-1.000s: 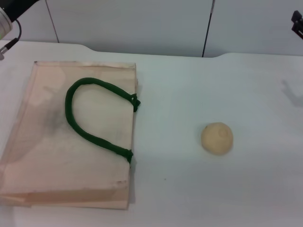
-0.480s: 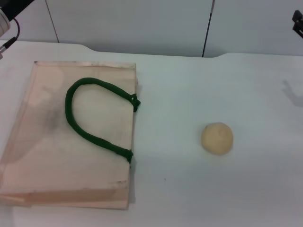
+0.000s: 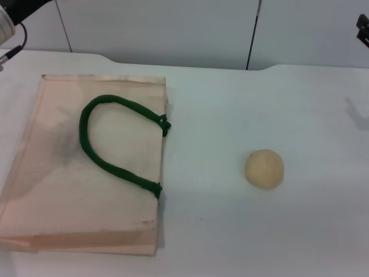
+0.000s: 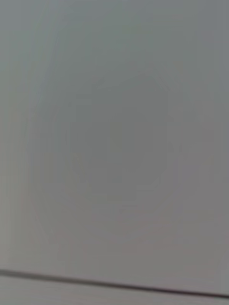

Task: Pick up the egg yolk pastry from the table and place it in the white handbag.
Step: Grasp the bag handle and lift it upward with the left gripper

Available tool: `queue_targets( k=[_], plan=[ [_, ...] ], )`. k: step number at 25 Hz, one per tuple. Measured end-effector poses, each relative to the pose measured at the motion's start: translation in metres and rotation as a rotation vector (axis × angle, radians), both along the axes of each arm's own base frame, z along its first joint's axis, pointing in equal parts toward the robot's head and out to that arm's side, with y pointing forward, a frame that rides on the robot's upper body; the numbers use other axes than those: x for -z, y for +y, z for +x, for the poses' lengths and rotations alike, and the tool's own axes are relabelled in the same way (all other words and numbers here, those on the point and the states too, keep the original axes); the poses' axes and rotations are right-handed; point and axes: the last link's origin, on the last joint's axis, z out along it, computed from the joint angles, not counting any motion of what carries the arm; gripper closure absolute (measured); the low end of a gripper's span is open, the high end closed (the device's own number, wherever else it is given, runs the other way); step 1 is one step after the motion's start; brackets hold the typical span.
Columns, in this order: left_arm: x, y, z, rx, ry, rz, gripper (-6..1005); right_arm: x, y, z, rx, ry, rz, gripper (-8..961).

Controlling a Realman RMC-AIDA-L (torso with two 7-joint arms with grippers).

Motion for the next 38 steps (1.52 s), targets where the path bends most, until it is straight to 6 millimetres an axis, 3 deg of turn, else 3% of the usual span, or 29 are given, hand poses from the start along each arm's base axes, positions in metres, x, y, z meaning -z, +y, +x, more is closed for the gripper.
queue_targets(
  k=[6,10,22,33,38],
  plan=[
    [-0.018,-0.011,0.02,-0.06,0.121,-0.152,564,0.0,-0.001,0.001,0.007,0.014,-0.006,191],
    [-0.021,-0.021,0.019,-0.134,0.187,-0.264,569,-0.002,-0.001,0.002,0.01,0.018,-0.003,191],
    [-0.013,-0.026,0.026,-0.327,0.341,-0.543,576,-0.002,0.001,0.0,0.006,0.026,-0.013,191],
    [-0.021,-0.028,0.012,-0.503,0.432,-0.605,582,-0.002,0.0,0.001,0.008,0.029,-0.014,191],
    [-0.014,-0.028,0.009,-0.544,0.474,-0.655,584,-0.003,0.002,-0.001,0.003,0.028,-0.013,191]
  ],
)
